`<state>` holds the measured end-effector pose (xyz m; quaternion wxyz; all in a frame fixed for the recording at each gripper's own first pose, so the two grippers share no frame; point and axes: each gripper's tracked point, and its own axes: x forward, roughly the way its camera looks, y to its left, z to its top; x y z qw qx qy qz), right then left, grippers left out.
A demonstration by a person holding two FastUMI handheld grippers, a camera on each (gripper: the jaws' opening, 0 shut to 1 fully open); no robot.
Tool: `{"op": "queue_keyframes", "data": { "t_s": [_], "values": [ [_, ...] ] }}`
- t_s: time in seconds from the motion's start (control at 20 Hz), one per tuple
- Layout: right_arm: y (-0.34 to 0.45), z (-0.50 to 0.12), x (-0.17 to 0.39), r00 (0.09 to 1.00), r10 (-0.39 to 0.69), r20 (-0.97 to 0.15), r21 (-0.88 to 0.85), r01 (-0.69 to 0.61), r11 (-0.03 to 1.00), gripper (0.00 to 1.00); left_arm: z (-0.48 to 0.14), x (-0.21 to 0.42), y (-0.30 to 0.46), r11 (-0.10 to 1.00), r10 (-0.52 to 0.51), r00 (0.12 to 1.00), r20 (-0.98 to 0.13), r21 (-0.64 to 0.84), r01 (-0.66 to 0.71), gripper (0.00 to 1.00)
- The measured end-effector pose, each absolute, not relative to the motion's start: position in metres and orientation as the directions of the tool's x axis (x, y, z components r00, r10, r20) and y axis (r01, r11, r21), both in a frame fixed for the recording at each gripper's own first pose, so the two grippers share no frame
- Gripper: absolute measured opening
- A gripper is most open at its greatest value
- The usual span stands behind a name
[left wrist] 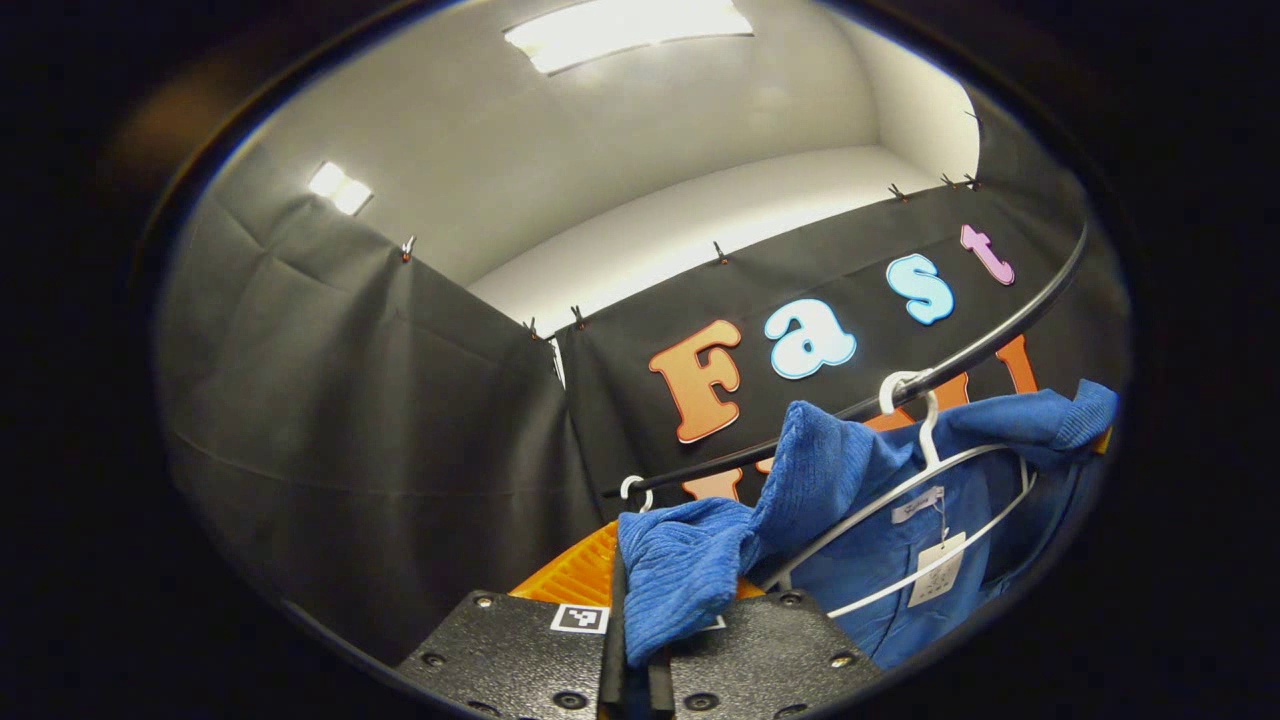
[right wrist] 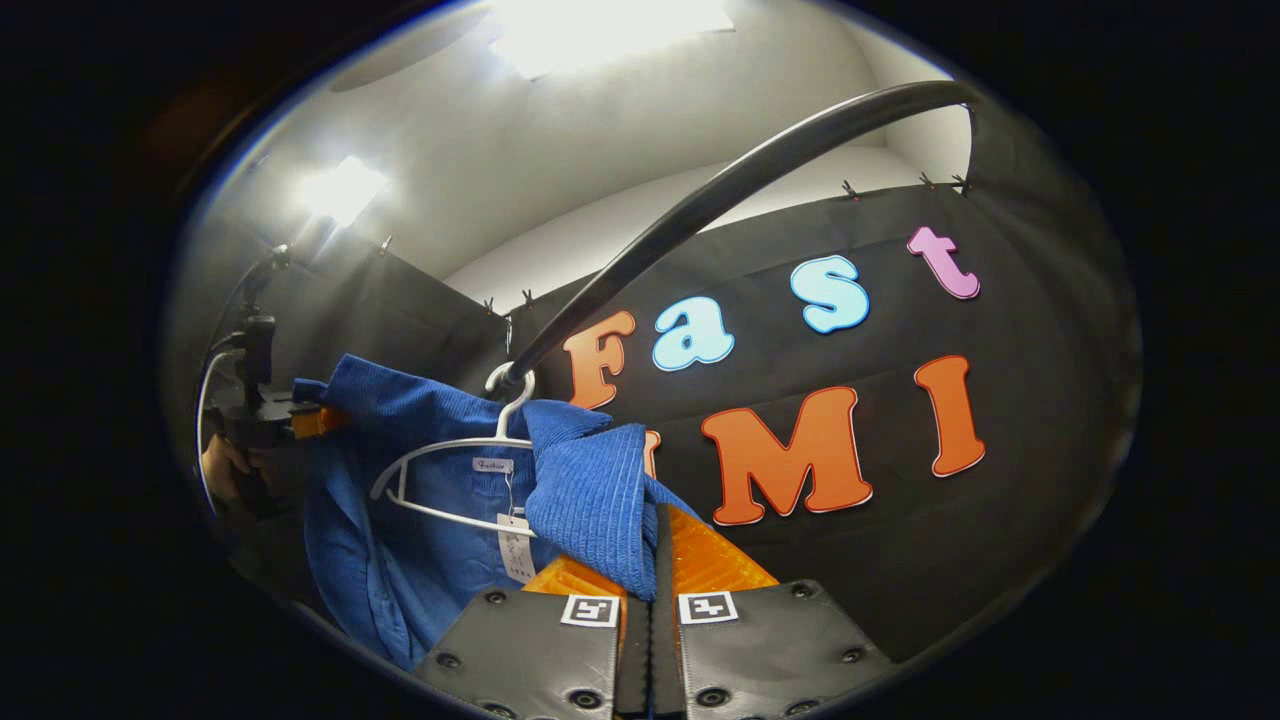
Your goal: Grasp the clothes on the hanger with both hands and then place them into the laundry hamper below.
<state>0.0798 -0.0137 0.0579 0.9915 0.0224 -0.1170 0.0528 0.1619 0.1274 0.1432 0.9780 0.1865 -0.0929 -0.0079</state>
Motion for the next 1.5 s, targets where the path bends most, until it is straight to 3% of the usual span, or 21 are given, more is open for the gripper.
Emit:
{"op": "queue_keyframes", "data": {
  "t_s": [0.45, 0.7, 0.95, 1.15, 1.3, 1.5],
  "values": [
    [-0.018, 0.060, 0.093, 0.972, 0.079, 0.222, -0.017, -0.078, 0.997, 0.09, 0.049, 0.210, 0.175, 0.991, -0.116, 0.993, 0.019, 0.072, 0.114, 0.10],
    [-0.011, 0.057, 0.086, 0.974, 0.087, 0.211, -0.030, -0.083, 0.996, 0.09, -0.004, 0.220, 0.165, 0.985, -0.124, 0.990, -0.065, 0.115, 0.131, 0.11],
    [-0.011, 0.056, 0.086, 0.976, 0.083, 0.204, -0.035, -0.077, 0.996, 0.08, 0.011, 0.237, 0.165, 0.991, -0.134, 0.990, -0.033, -0.023, 0.133, 0.10],
    [-0.016, 0.055, 0.088, 0.976, 0.077, 0.202, -0.028, -0.072, 0.997, 0.08, 0.047, 0.250, 0.168, 0.989, -0.147, 0.989, 0.033, -0.019, 0.148, 0.11],
    [-0.013, 0.055, 0.089, 0.975, 0.080, 0.208, -0.012, -0.079, 0.997, 0.08, 0.024, 0.257, 0.170, 0.982, -0.178, 0.984, -0.022, -0.067, 0.176, 0.10],
    [-0.010, 0.055, 0.094, 0.975, 0.083, 0.207, -0.007, -0.084, 0.996, 0.08, -0.024, 0.255, 0.170, 0.951, -0.216, 0.972, -0.094, -0.244, 0.188, 0.10]
  ]
}}
